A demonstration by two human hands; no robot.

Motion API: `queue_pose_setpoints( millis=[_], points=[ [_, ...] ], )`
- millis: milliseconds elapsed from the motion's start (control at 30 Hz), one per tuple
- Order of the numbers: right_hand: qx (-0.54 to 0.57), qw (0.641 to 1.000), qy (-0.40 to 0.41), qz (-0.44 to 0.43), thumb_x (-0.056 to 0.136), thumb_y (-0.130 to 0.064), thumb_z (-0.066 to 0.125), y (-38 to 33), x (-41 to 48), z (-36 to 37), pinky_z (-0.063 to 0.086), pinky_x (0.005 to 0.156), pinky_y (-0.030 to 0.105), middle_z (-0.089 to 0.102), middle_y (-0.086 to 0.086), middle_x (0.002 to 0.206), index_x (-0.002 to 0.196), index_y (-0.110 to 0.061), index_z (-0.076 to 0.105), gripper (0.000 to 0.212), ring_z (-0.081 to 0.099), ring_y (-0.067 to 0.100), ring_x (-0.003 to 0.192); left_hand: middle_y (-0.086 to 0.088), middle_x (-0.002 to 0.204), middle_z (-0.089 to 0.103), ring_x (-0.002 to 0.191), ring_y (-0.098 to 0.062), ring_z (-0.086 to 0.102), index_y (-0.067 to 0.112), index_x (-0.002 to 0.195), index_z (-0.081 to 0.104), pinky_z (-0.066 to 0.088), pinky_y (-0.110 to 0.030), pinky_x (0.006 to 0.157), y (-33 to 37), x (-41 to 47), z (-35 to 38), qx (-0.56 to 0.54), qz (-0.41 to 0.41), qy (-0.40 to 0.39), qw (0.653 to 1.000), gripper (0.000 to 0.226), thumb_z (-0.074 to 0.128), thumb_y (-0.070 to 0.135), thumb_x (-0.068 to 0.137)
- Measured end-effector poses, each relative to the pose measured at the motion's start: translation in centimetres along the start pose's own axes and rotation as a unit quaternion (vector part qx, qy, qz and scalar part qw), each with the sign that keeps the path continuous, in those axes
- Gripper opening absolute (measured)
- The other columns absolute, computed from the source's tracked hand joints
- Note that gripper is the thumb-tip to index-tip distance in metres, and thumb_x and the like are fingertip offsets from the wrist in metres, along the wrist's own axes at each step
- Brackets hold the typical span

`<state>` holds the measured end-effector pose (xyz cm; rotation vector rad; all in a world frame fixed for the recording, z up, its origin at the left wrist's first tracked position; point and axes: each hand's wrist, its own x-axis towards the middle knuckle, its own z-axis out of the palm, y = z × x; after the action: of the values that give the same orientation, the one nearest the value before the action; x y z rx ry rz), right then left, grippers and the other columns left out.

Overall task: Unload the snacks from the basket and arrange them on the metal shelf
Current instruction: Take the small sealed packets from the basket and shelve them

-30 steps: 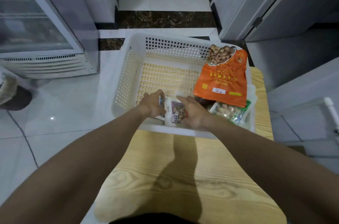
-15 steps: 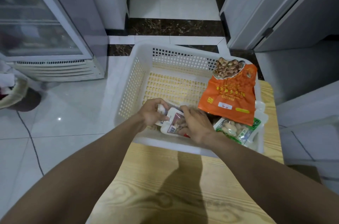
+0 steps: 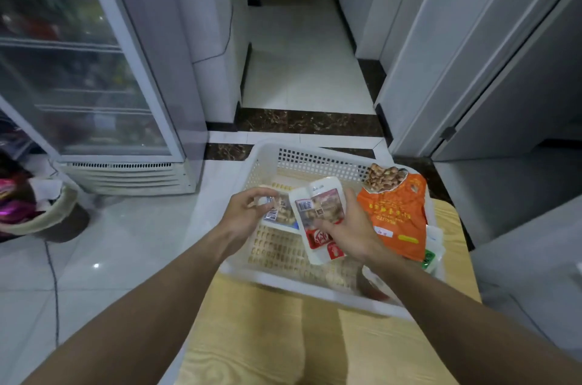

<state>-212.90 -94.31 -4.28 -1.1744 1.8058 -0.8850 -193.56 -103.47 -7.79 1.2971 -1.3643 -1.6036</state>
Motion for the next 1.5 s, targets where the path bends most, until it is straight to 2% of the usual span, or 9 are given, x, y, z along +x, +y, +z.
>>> queue_pose_setpoints(
  millis=[100, 300, 433, 567, 633, 767, 900, 1367, 1500],
  points=[
    [0.048, 0.999, 0.025, 0.007, 0.084, -0.012, 0.076, -1.9, -1.8, -1.3, 0.048, 0.065, 0.013, 0.065, -0.009, 0.106, 0.124, -0.023, 0.045, 0.052, 0.062, -0.003, 0.09, -0.009, 0.117, 0.066, 0.098, -0.031, 0.069, 0.016, 0.092, 0.075, 0.059, -0.043, 0.079, 1.7, -1.7, 0.3, -0.075, -0.015, -0.004, 0.997, 0.017, 0.064, 0.002, 0.089],
    [0.091, 0.99, 0.109, 0.007, 0.082, -0.01, 0.077, -4.0, -8.2, -2.6, 0.059, 0.069, 0.027, 0.067, -0.001, 0.117, 0.13, -0.03, 0.039, 0.064, 0.071, 0.011, 0.091, -0.013, 0.117, 0.068, 0.093, -0.029, 0.072, 0.024, 0.09, 0.079, 0.058, -0.045, 0.082, 4.2, -6.2, 1.3, -0.129, 0.006, -0.068, 0.989, 0.024, 0.065, 0.004, 0.089],
    [0.115, 0.98, 0.16, -0.023, 0.085, -0.012, 0.074, -5.4, -14.7, -2.2, 0.062, 0.066, 0.034, 0.058, -0.015, 0.12, 0.147, -0.047, 0.021, 0.089, 0.073, 0.016, 0.094, -0.01, 0.109, 0.071, 0.092, -0.027, 0.073, 0.02, 0.103, 0.075, 0.06, -0.043, 0.078, 5.1, -10.6, 1.6, -0.144, 0.011, -0.119, 0.982, 0.025, 0.062, 0.003, 0.091],
    [0.069, 0.97, 0.231, -0.032, 0.09, -0.013, 0.069, -6.8, -22.2, -1.1, 0.061, 0.065, 0.03, 0.059, -0.005, 0.124, 0.124, -0.033, 0.058, 0.04, 0.072, 0.015, 0.089, -0.011, 0.113, 0.071, 0.1, -0.026, 0.07, 0.016, 0.104, 0.075, 0.055, -0.046, 0.092, 5.5, -15.3, 1.7, -0.139, 0.045, -0.172, 0.974, 0.029, 0.063, -0.005, 0.088],
    [0.08, 0.961, 0.262, -0.022, 0.09, -0.011, 0.068, -7.1, -25.9, -0.6, 0.059, 0.063, 0.026, 0.061, -0.004, 0.122, 0.111, -0.026, 0.067, 0.025, 0.072, 0.014, 0.086, -0.009, 0.112, 0.071, 0.096, -0.023, 0.071, 0.013, 0.102, 0.075, 0.058, -0.033, 0.082, 6.0, -18.1, 2.1, -0.15, 0.051, -0.196, 0.968, 0.031, 0.062, -0.01, 0.087],
    [0.104, 0.931, 0.35, -0.01, 0.089, -0.01, 0.07, -8.2, -33.7, -0.4, 0.061, 0.067, 0.032, 0.065, -0.01, 0.108, 0.102, -0.03, 0.068, 0.024, 0.074, 0.016, 0.082, -0.005, 0.107, 0.073, 0.082, -0.011, 0.072, 0.01, 0.1, 0.074, 0.054, -0.018, 0.063, 7.5, -24.2, 3.6, -0.167, 0.064, -0.252, 0.951, 0.028, 0.066, -0.01, 0.083],
    [0.108, 0.903, 0.416, -0.003, 0.083, -0.002, 0.074, -9.1, -41.7, -1.7, 0.061, 0.068, 0.028, 0.068, -0.005, 0.109, 0.11, -0.025, 0.068, 0.036, 0.073, 0.015, 0.083, -0.009, 0.11, 0.073, 0.1, -0.023, 0.069, 0.008, 0.107, 0.073, 0.058, -0.03, 0.082, 8.6, -30.3, 6.5, -0.173, 0.083, -0.313, 0.93, 0.034, 0.072, -0.008, 0.078],
    [0.11, 0.78, 0.616, 0.005, 0.08, 0.009, 0.072, -5.7, -76.4, -5.7, 0.061, 0.073, 0.03, 0.068, -0.001, 0.109, 0.105, -0.027, 0.067, 0.044, 0.073, 0.012, 0.084, -0.015, 0.096, 0.074, 0.073, -0.018, 0.072, 0.008, 0.115, 0.069, 0.059, -0.023, 0.063, 9.4, -61.9, 20.3, -0.185, 0.099, -0.515, 0.831, 0.043, 0.069, -0.012, 0.077],
    [0.107, 0.744, 0.659, 0.014, 0.081, 0.008, 0.071, -4.0, -87.0, -6.5, 0.06, 0.068, 0.027, 0.067, 0.0, 0.111, 0.106, -0.024, 0.066, 0.04, 0.072, 0.017, 0.086, -0.016, 0.084, 0.075, 0.075, -0.029, 0.067, 0.019, 0.108, 0.073, 0.058, -0.036, 0.07, 8.1, -71.8, 24.4, -0.173, 0.102, -0.545, 0.814, 0.041, 0.073, -0.007, 0.076]
  ],
)
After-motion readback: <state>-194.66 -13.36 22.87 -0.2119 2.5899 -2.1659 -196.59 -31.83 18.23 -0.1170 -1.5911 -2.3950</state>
